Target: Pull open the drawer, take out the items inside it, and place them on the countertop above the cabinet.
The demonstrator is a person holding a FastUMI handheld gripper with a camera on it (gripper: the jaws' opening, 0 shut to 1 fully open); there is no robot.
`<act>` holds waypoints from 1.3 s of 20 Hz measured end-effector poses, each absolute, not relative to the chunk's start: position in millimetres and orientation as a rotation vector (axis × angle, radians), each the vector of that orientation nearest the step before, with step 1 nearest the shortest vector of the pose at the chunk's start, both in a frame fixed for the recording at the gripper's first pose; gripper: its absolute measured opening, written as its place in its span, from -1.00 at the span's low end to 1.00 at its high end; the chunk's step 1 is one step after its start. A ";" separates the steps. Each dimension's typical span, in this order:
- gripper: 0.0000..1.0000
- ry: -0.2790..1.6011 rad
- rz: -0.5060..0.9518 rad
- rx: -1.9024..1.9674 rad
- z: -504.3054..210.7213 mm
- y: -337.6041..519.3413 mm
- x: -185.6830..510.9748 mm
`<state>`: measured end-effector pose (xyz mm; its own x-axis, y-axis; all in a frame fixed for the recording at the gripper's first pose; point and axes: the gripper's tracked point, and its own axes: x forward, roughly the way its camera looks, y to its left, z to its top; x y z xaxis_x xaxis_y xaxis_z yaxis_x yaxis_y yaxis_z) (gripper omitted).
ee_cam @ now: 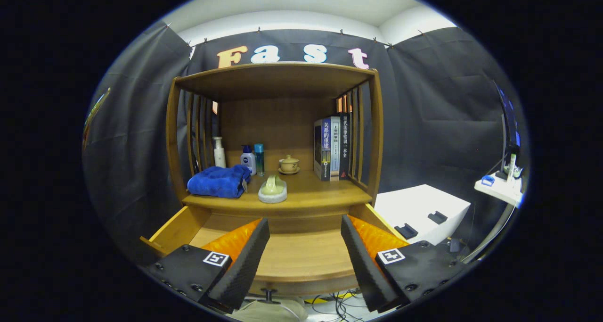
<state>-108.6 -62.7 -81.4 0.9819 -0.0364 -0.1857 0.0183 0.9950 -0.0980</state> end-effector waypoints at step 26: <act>0.95 0.342 0.020 -0.086 -199.0 -68.5 -110.1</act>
